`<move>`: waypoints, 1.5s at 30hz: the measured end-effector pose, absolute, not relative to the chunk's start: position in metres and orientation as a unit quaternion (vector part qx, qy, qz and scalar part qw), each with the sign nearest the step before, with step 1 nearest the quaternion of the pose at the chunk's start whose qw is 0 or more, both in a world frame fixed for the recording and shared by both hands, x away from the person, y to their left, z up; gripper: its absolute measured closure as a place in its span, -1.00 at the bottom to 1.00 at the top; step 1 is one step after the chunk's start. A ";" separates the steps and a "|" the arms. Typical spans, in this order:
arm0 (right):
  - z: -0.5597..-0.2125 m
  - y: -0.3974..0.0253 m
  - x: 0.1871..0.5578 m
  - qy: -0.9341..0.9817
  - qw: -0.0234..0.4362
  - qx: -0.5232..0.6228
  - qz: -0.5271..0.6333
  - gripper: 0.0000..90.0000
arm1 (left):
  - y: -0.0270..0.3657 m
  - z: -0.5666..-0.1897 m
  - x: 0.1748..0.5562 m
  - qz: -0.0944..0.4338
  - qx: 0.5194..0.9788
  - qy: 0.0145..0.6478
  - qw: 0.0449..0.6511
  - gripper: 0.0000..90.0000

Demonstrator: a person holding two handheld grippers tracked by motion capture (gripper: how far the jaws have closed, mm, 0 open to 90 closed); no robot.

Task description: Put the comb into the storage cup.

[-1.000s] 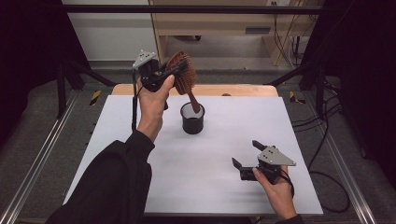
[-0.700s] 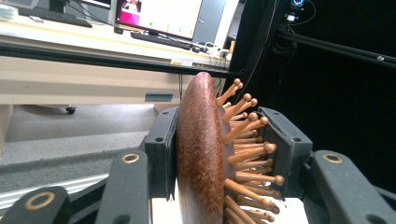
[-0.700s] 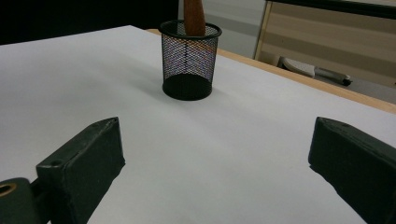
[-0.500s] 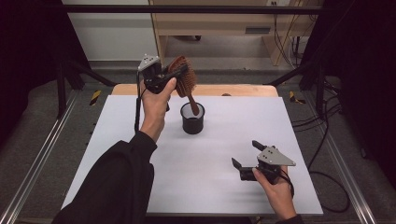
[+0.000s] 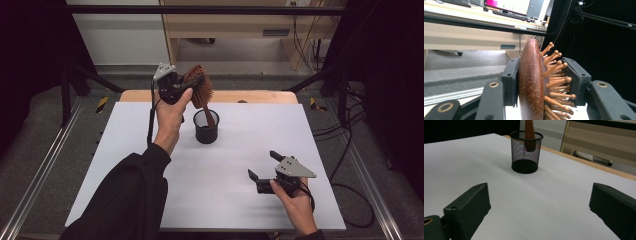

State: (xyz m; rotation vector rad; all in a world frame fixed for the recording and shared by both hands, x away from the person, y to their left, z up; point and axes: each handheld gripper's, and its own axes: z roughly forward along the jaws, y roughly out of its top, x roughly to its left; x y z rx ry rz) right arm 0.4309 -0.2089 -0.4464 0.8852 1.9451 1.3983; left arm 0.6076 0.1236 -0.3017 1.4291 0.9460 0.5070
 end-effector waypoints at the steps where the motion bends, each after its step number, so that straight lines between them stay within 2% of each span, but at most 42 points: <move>1: -0.446 -0.209 0.431 0.729 0.289 0.332 0.524 -0.93 | 0.123 -0.302 0.608 0.222 0.623 0.413 0.626 0.14; 45: -0.447 -0.208 0.431 0.732 0.284 0.332 0.524 -0.93 | 0.118 -0.329 0.609 0.204 0.625 0.428 0.620 0.14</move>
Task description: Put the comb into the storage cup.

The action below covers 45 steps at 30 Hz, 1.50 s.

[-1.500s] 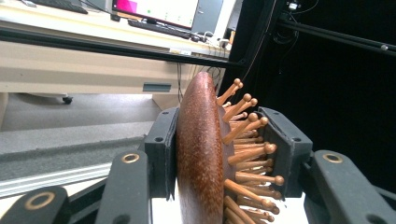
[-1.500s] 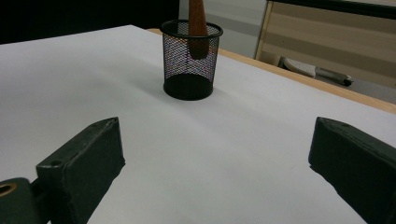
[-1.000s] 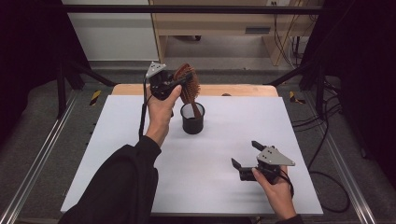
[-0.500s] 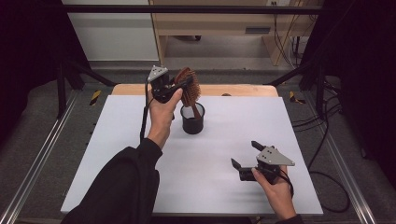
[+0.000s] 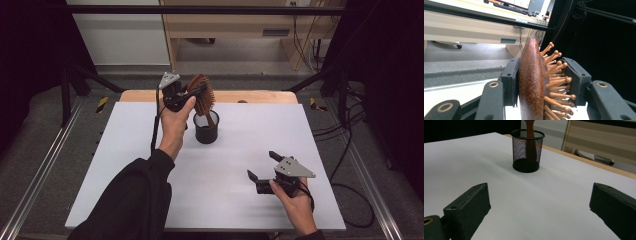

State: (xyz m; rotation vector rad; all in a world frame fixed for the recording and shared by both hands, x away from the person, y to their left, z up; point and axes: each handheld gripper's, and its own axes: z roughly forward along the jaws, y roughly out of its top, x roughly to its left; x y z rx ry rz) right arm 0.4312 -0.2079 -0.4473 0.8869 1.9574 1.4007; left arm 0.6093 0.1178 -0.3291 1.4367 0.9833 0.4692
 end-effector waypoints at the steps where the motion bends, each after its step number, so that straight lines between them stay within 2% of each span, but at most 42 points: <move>1: -0.447 -0.208 0.431 0.732 0.284 0.332 0.523 -0.93 | 0.118 -0.329 0.610 0.203 0.626 0.427 0.619 0.14; 45: -0.449 -0.206 0.431 0.735 0.279 0.331 0.522 -0.93 | 0.126 -0.347 0.620 0.191 0.625 0.446 0.612 0.12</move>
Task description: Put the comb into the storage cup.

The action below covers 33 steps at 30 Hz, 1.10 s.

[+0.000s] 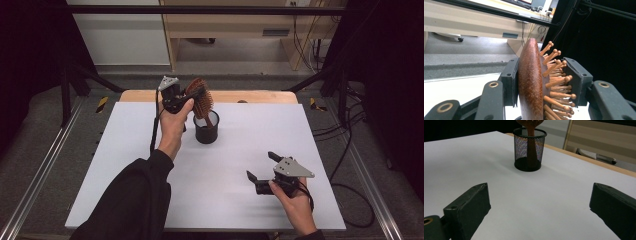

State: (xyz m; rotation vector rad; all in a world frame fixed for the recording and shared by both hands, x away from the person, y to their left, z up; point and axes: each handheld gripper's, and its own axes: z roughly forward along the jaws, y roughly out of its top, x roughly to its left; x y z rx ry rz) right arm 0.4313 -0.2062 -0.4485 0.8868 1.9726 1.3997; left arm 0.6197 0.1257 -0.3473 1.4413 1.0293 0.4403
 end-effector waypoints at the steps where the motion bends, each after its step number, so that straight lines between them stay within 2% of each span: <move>1: -0.449 -0.206 0.431 0.736 0.279 0.330 0.522 -0.93 | 0.126 -0.347 0.620 0.190 0.625 0.447 0.611 0.12; 33: -0.449 -0.204 0.431 0.738 0.274 0.326 0.523 -0.93 | 0.140 -0.353 0.627 0.201 0.630 0.460 0.593 0.02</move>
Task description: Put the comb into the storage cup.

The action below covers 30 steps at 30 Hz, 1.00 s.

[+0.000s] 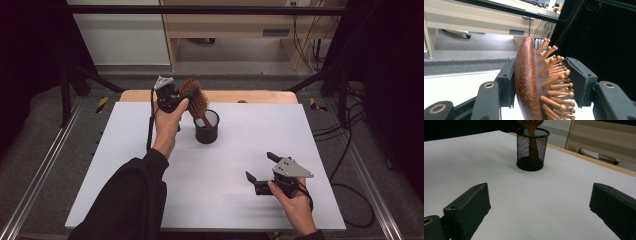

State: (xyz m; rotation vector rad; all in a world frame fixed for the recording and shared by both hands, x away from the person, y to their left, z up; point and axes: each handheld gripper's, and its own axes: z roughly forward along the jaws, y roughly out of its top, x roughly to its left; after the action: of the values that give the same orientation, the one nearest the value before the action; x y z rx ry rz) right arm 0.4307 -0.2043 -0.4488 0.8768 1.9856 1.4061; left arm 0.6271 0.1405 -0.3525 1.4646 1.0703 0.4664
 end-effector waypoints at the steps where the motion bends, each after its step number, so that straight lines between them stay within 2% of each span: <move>1: -0.449 -0.204 0.431 0.738 0.274 0.326 0.523 -0.93 | 0.141 -0.353 0.627 0.201 0.630 0.461 0.592 0.01; 15: -0.449 -0.203 0.431 0.739 0.271 0.323 0.525 -0.93 | 0.143 -0.353 0.629 0.229 0.638 0.448 0.583 -0.04; 30: -0.450 -0.202 0.432 0.740 0.268 0.325 0.524 -0.94 | 0.149 -0.356 0.632 0.229 0.637 0.454 0.580 -0.07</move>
State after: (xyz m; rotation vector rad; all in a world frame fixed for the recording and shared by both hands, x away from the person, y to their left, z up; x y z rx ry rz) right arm 0.4320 -0.2019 -0.4504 0.8763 1.9967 1.4129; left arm 0.6323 0.1490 -0.3560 1.4886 1.0607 0.5360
